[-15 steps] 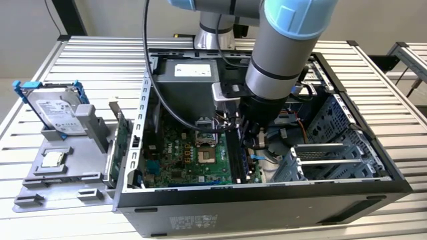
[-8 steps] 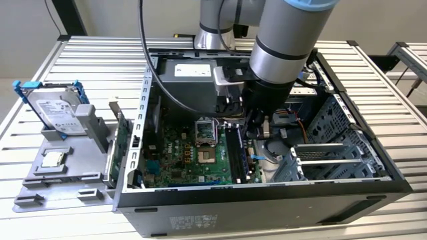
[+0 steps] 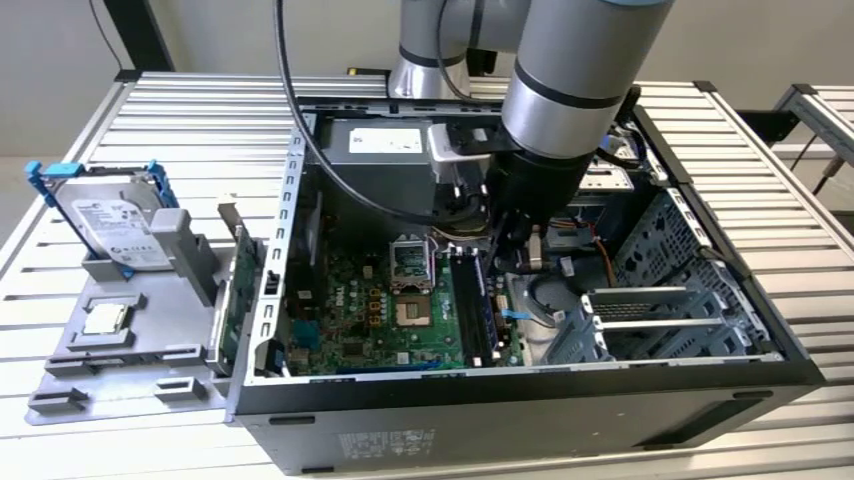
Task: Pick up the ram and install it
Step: 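Press down the ram until it locks into place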
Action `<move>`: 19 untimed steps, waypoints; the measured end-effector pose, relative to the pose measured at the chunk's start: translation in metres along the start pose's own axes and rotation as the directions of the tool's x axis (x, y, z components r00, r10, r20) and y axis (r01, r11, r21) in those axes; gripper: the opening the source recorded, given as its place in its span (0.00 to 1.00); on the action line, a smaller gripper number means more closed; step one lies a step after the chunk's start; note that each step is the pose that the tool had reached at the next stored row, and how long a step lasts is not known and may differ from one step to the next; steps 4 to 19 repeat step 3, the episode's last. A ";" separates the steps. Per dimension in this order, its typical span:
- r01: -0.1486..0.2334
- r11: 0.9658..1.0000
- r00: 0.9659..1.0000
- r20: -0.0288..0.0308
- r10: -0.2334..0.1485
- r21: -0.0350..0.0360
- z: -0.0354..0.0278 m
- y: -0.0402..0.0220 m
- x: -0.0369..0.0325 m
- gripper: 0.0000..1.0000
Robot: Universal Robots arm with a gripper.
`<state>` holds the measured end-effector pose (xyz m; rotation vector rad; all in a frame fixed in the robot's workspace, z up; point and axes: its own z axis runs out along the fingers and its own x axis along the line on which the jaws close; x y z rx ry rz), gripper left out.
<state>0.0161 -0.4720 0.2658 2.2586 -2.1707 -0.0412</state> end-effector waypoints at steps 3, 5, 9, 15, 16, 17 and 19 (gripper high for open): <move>0.000 1.000 1.000 0.000 0.000 0.000 0.0000 0.0000 0.0000 0.00; 0.000 1.000 1.000 0.000 0.000 0.000 0.0000 0.0000 0.0000 0.00; 0.000 1.000 1.000 0.000 0.000 0.000 0.0000 0.0000 0.0000 0.00; 0.000 1.000 1.000 0.000 0.000 0.000 0.0000 0.0000 0.0000 0.00; 0.000 1.000 1.000 0.000 0.000 0.000 0.0000 0.0000 0.0000 0.00; 0.000 1.000 1.000 0.000 0.000 0.000 0.0000 0.0000 0.0000 0.00; 0.000 1.000 1.000 0.000 0.000 0.000 0.0000 0.0000 0.0000 0.00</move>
